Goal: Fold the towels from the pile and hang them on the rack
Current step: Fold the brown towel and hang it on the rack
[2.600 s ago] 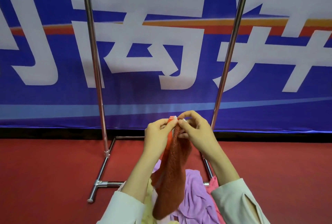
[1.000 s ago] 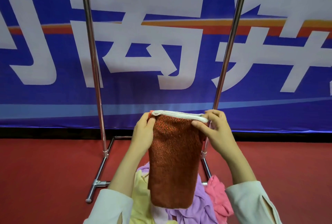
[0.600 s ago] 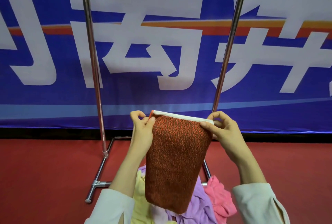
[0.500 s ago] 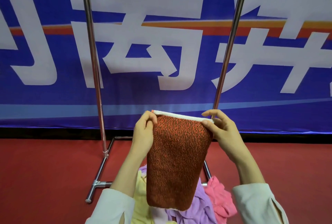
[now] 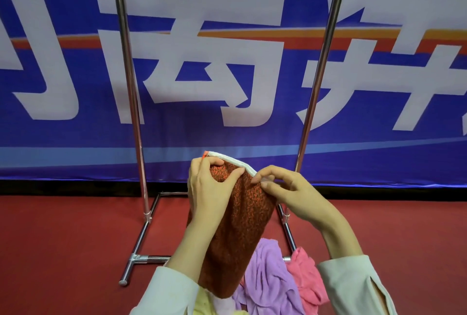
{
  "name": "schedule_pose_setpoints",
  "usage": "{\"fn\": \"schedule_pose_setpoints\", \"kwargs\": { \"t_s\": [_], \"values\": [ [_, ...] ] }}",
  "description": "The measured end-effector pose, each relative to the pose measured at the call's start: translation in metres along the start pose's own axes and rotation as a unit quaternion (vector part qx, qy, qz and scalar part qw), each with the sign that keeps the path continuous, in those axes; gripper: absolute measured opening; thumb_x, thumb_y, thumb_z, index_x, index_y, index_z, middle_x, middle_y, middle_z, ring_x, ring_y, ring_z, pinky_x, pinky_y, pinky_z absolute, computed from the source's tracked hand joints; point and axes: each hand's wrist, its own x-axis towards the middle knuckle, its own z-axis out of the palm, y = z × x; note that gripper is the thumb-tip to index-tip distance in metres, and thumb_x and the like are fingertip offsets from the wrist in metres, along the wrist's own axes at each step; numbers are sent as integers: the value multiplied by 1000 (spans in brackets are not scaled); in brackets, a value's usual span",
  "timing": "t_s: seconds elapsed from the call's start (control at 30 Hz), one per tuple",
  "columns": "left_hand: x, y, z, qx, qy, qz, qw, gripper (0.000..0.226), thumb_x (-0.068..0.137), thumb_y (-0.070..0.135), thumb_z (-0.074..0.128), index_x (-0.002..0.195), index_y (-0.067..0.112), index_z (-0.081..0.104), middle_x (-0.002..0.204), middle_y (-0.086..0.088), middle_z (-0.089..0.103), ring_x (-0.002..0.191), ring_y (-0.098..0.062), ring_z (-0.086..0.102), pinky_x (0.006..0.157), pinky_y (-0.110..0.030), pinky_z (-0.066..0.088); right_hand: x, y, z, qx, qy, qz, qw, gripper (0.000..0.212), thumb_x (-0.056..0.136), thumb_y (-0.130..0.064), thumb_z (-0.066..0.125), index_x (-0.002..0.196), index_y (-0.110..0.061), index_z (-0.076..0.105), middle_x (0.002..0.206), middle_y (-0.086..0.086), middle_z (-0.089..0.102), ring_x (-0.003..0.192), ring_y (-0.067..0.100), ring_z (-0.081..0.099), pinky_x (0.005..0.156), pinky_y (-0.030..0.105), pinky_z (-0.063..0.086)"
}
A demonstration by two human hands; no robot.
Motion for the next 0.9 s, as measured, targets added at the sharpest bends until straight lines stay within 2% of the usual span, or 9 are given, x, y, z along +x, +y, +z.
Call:
{"fn": "schedule_pose_setpoints", "kwargs": {
  "t_s": [0.07,0.17,0.3,0.33,0.4,0.57,0.7,0.8,0.9],
  "values": [
    [-1,1,0,33,9,10,999,37,64,44,81,87,24,60,96,11,46,99,-16,54,89,-34,42,0,-3,3,16,9,-4,1000,19,97,-5,52,92,-14,68,73,-9,57,68,9,46,64,22,37],
    [-2,2,1,52,17,5,999,36,65,46,80,86,25,59,95,12,45,98,-17,55,84,-34,44,2,-11,9,34,12,9,999,17,96,-5,52,94,-10,68,77,-12,64,70,5,53,66,18,47],
    [-1,0,2,38,-3,6,999,32,70,43,79,90,24,62,97,11,49,95,-16,57,76,-27,42,2,-15,12,84,0,27,996,35,81,-5,45,107,-6,68,107,16,69,91,32,63,90,35,55],
    [-1,-1,2,32,-12,9,999,31,70,42,79,91,23,64,98,9,51,94,-15,57,76,-26,42,2,-15,12,81,-6,17,997,34,84,1,47,109,-6,67,112,16,68,99,28,65,95,36,52],
    [0,-1,3,14,-38,9,999,28,72,38,79,93,22,67,101,7,55,94,-13,56,78,-25,41,1,-15,13,64,-21,-1,998,31,91,9,50,111,-8,67,115,9,70,107,17,66,98,31,50],
    [3,-1,-1,-44,-97,16,994,12,90,19,63,94,18,75,93,1,63,87,-12,60,76,-16,42,5,-9,13,-51,27,-46,997,11,89,-8,66,93,-18,71,105,0,60,98,10,64,94,24,48],
    [7,-3,-5,-65,-130,24,989,17,87,8,64,95,17,75,95,4,64,88,0,58,77,0,35,2,-10,12,-138,52,-103,984,17,81,-9,67,82,-26,64,113,-17,56,123,5,47,100,9,32],
    [7,-4,-6,-89,-169,11,981,20,89,7,61,93,22,74,99,6,65,92,2,58,79,0,36,2,-12,16,-127,32,-98,987,12,79,-12,63,83,-23,62,97,-13,64,109,8,55,93,16,40],
    [7,-6,-6,-126,-239,-1,963,33,90,5,57,87,36,70,103,8,68,98,-1,60,85,-8,39,5,-10,19,-162,49,-114,979,10,79,-29,63,87,-22,64,86,-8,59,92,15,51,82,22,41]
  ]
}}
